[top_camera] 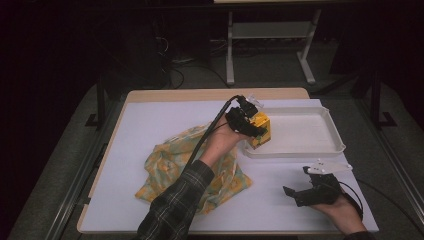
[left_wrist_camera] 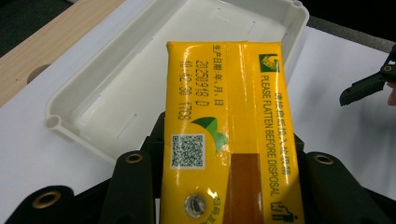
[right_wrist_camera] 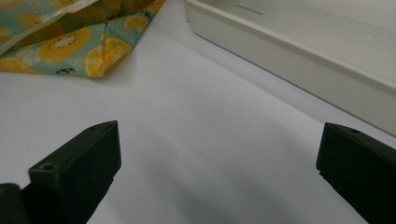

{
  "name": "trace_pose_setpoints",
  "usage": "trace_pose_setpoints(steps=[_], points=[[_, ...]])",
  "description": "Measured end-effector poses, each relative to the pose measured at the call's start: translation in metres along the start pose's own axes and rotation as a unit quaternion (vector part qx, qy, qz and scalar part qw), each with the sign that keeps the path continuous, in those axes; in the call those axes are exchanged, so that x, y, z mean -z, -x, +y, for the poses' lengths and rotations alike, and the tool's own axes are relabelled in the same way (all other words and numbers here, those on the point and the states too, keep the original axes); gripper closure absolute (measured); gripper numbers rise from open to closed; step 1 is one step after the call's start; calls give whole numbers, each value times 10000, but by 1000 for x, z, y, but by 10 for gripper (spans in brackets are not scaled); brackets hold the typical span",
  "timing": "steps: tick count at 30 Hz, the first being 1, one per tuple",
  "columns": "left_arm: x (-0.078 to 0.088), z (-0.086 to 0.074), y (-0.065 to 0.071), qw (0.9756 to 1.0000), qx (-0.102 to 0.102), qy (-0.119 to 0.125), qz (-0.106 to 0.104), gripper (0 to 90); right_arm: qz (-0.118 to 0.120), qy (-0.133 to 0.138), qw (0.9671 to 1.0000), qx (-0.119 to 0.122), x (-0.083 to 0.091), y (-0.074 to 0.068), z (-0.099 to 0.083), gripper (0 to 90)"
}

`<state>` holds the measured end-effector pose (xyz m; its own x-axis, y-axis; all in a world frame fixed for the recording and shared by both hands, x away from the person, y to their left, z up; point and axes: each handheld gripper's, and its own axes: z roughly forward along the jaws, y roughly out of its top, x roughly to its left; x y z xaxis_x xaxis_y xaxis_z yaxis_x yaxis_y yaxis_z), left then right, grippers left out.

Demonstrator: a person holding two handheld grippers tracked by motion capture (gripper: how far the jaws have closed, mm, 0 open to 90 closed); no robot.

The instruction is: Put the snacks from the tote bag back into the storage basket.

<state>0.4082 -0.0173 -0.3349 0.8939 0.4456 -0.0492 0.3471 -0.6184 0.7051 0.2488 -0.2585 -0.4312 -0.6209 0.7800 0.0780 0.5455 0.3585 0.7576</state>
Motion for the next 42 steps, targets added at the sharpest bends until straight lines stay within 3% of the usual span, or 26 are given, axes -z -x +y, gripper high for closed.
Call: trace_pose_setpoints(steps=[26, 42], points=[[-30, -11, -5, 9996, 168, -209, -6, 538, 10, 25, 10000, 37, -1, 1, 0, 0], [-42, -15, -5, 9991, 97, -410, 32, 536, 12, 29, 10000, 28, 0, 1, 0, 0]])
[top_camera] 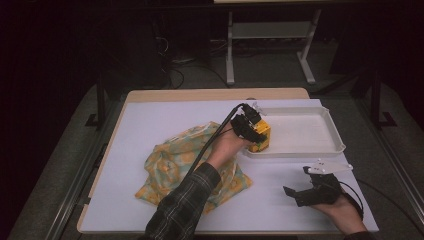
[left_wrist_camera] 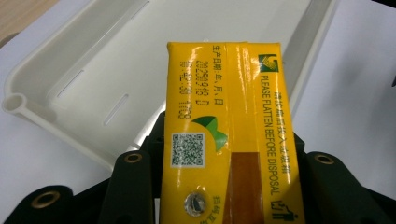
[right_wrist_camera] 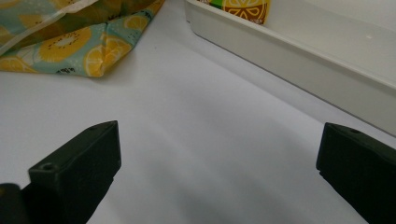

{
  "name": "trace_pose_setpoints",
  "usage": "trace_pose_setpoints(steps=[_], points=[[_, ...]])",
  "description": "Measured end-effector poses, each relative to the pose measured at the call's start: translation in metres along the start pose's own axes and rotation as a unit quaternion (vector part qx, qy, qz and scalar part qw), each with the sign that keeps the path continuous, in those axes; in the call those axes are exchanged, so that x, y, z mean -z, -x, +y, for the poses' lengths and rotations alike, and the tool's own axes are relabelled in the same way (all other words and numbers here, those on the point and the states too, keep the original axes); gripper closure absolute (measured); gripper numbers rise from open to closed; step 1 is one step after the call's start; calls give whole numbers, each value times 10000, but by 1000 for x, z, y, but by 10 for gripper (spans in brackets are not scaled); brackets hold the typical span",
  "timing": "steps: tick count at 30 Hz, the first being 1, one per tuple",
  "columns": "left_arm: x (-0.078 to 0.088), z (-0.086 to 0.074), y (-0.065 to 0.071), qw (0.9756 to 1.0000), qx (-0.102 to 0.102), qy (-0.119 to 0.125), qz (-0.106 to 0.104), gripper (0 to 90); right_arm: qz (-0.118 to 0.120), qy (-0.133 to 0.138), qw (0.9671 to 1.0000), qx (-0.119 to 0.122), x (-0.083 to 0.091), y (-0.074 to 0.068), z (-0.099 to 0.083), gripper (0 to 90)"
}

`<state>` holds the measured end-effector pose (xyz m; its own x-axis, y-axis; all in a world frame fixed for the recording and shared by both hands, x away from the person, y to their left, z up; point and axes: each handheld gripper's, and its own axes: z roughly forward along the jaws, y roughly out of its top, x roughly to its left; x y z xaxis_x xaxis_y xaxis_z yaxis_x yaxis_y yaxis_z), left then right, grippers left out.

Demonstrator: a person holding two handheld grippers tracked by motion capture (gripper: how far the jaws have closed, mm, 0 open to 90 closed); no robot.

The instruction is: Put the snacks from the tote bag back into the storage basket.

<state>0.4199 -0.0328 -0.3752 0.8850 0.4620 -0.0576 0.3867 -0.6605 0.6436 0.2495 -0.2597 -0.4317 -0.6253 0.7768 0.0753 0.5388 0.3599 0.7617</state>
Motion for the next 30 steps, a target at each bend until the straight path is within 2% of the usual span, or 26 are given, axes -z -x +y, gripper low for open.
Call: trace_pose_setpoints(steps=[9, 19, 25, 29, 30], points=[[-6, -1, 0, 9999, -27, -99, 23, 532, 4, -12, 10000, -4, 0, 0, 0, 0], [-9, -2, 0, 10000, 66, -3, 12, 524, 6, -12, 10000, -10, 0, 0, 0, 0], [-11, -2, 1, 10000, -35, -46, 56, 446, 18, -13, 10000, -7, 0, 0, 0, 0], [-10, -2, 1, 10000, 10, 45, 72, 403, 18, -22, 10000, -10, 0, 0, 0, 0], [-9, -2, 0, 10000, -32, 34, 73, 387, 19, -16, 10000, -19, 0, 0, 0, 0]])
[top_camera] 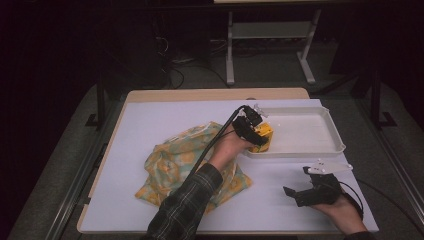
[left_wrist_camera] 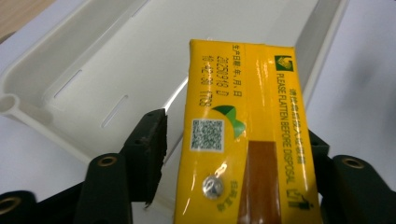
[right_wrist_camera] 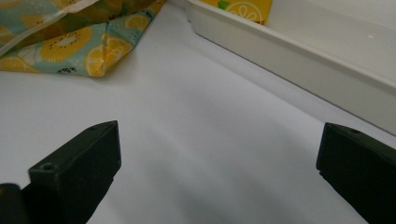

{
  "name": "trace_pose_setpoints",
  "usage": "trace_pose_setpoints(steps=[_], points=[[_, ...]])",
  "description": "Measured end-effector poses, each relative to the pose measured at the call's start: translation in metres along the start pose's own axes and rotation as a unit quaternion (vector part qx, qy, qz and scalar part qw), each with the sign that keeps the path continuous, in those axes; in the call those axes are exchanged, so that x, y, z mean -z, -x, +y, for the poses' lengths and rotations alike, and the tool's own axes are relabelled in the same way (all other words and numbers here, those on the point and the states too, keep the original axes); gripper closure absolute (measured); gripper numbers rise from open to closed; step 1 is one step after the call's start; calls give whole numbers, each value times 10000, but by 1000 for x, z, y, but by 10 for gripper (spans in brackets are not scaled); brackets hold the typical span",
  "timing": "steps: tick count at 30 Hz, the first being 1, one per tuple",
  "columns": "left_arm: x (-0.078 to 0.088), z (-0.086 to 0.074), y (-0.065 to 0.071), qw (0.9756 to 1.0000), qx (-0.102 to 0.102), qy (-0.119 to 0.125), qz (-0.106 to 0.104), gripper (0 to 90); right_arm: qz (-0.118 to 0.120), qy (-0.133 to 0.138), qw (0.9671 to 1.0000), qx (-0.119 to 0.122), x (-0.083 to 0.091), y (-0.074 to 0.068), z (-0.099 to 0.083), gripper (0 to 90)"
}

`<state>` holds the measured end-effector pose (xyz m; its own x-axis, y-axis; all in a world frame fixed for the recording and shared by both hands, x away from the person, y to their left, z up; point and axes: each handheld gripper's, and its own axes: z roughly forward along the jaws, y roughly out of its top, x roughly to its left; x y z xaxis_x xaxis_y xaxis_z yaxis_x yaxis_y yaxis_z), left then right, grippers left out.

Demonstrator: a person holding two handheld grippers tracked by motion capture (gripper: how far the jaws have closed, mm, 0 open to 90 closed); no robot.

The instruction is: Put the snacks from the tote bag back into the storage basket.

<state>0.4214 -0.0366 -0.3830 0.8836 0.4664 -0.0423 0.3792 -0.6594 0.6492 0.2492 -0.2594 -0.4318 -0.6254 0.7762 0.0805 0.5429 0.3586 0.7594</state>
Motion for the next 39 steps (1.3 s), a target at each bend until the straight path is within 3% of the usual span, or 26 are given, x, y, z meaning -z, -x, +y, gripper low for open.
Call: trace_pose_setpoints(steps=[14, 23, 32, 39], points=[[14, 1, 1, 10000, -71, -40, -30, 193, -11, -17, 10000, 7, 0, 0, 0, 0], [29, -5, 2, 10000, -35, -36, -40, 190, -15, -44, 10000, 3, 0, 0, 0, 0], [48, -15, 3, 9998, -183, -71, -83, 190, -21, -67, 10000, 6, -1, 0, 0, 0], [63, -23, 3, 9999, -112, -24, -91, 198, -23, -77, 10000, 7, -1, 0, -1, 0]])
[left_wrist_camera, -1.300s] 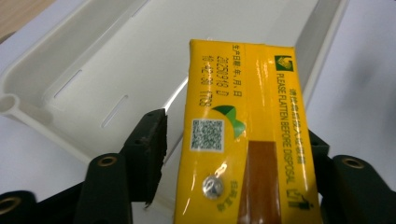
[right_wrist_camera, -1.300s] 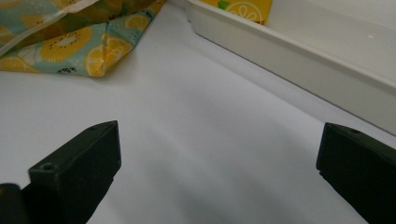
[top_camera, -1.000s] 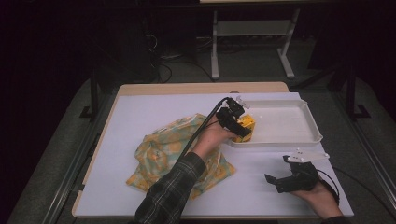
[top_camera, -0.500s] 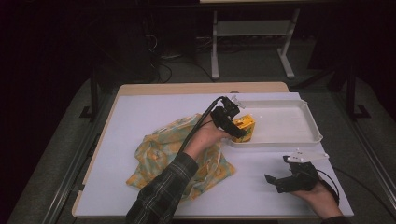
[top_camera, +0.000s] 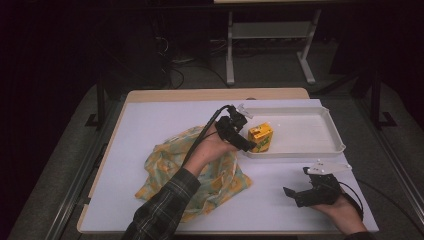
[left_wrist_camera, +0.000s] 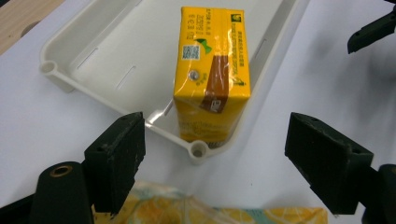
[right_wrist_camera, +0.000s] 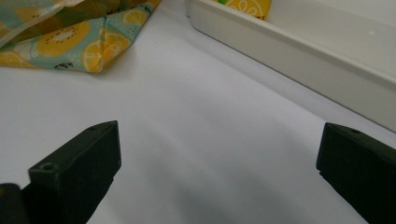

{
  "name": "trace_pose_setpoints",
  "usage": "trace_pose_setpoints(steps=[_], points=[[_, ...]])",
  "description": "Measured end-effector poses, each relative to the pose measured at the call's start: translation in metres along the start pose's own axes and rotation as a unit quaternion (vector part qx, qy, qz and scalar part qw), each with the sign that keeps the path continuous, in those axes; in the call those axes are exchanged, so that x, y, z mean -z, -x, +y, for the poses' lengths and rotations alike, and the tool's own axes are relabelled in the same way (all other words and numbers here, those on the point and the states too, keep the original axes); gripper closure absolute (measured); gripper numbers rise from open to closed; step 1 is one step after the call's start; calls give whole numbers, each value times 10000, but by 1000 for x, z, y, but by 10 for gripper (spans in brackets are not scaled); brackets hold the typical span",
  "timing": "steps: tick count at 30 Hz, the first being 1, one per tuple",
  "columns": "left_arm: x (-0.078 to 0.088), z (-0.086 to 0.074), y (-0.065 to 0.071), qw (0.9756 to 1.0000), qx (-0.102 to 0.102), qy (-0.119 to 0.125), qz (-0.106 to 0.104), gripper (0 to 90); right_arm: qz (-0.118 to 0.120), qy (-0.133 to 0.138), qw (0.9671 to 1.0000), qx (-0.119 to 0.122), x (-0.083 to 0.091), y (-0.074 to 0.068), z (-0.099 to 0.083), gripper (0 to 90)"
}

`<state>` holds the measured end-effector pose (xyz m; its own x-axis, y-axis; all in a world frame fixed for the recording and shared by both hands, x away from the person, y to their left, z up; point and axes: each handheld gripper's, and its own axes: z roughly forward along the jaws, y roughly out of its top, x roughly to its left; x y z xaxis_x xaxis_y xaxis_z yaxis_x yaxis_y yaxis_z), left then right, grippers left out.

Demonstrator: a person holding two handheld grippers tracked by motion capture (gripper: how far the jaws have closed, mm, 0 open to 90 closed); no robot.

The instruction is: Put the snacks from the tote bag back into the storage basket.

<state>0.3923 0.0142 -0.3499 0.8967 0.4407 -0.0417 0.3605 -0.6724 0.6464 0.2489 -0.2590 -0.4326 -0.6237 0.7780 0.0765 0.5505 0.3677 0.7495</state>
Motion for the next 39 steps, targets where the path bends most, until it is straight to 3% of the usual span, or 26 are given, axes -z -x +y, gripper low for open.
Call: trace_pose_setpoints(steps=[25, 39], points=[[49, -51, 0, 9997, 167, 146, 100, 218, -32, -53, 10000, 57, -2, 0, 0, 0], [75, -92, 2, 9991, 203, 321, 178, 221, -52, -81, 9999, 33, -2, -1, 0, 0]])
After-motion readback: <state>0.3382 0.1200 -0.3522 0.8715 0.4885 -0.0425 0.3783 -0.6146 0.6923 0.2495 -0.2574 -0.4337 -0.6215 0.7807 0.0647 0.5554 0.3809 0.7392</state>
